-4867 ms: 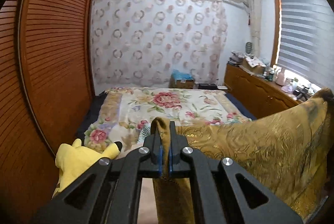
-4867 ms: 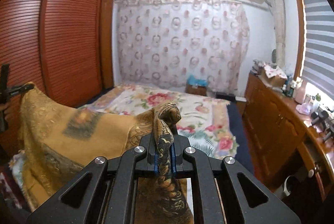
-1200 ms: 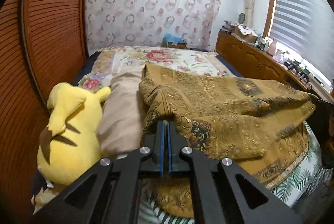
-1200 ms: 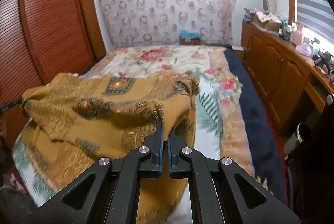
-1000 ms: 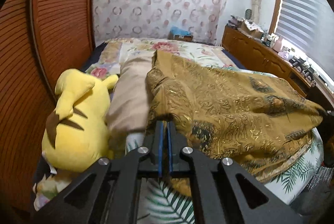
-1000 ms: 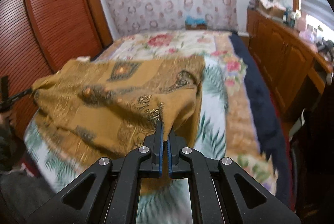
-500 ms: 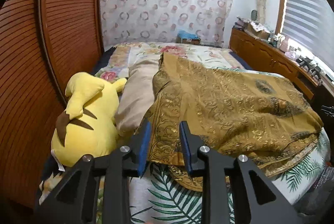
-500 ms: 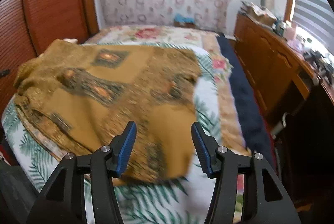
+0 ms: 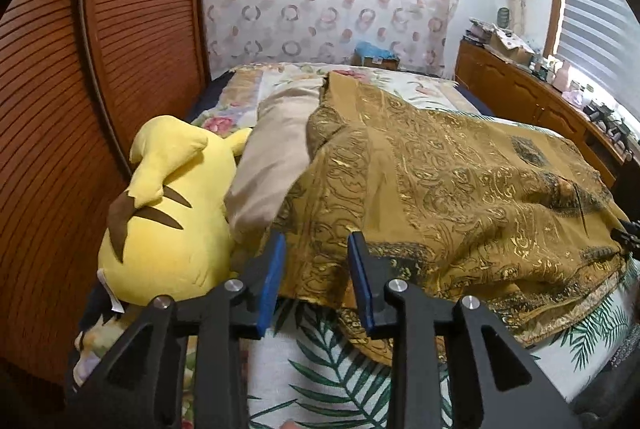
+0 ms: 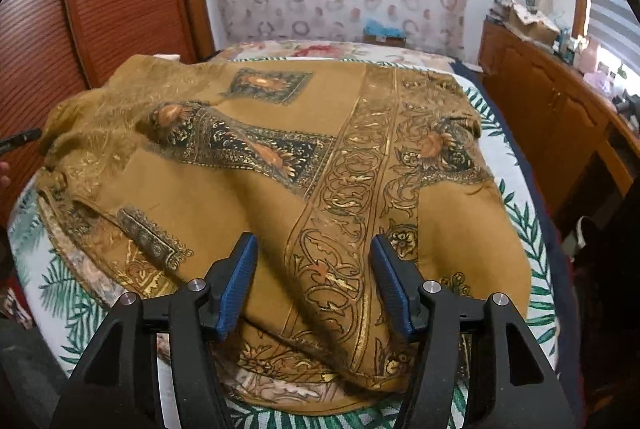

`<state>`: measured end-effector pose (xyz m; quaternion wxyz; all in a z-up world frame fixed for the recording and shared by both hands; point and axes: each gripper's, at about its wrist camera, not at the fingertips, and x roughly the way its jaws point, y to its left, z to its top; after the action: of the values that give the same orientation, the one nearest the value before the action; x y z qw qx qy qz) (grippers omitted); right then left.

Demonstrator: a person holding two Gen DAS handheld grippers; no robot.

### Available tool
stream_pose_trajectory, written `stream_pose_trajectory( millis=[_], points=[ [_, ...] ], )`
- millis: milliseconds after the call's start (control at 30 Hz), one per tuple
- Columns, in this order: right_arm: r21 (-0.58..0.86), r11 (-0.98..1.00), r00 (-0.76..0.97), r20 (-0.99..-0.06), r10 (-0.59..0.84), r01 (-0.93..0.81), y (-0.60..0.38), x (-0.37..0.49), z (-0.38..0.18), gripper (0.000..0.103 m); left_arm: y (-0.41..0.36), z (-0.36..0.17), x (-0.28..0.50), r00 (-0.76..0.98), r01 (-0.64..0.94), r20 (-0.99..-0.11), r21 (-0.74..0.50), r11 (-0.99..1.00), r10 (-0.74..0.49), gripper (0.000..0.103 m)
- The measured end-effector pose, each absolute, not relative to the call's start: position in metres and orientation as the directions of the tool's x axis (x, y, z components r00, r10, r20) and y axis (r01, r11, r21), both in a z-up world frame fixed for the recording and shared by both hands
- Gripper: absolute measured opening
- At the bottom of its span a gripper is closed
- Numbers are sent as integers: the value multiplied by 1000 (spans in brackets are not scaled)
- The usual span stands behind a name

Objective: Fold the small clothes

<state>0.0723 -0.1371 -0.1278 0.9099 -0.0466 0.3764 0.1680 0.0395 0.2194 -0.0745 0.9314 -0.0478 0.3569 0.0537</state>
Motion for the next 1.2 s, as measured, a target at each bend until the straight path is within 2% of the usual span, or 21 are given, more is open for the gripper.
stream_pose_trajectory(
  millis=[267, 400, 533, 633, 700, 867, 1033, 1200],
  points=[
    [38, 942, 653, -711, 259, -332, -136, 74, -131, 60, 221, -66, 58, 743, -110, -664, 2, 994, 84, 31],
    [42, 940, 647, -715, 264, -338, -136, 75, -131, 60, 223, -69, 73, 733, -80, -679, -29, 996, 40, 31],
    [53, 940, 638, -721, 270, -338, -136, 79, -133, 60, 224, -85, 87, 689, -73, -724, -20, 997, 36, 32],
    [52, 940, 638, -721, 270, -338, -136, 80, -133, 60, 229, -105, 96, 617, -121, -779, 49, 991, 114, 33],
    [54, 939, 637, -721, 272, -339, -136, 80, -133, 60, 234, -117, 96, 591, -119, -803, 10, 993, 79, 33],
    [68, 937, 634, -720, 284, -343, -137, 82, -135, 60, 247, -118, 83, 598, -126, -800, -146, 981, -42, 33],
    [75, 936, 631, -720, 289, -343, -139, 82, -136, 60, 237, -118, 63, 604, -92, -790, -201, 975, -106, 34],
    [74, 936, 630, -721, 288, -343, -139, 82, -136, 60, 224, -116, 44, 603, -94, -790, -211, 973, -113, 34]
  ],
)
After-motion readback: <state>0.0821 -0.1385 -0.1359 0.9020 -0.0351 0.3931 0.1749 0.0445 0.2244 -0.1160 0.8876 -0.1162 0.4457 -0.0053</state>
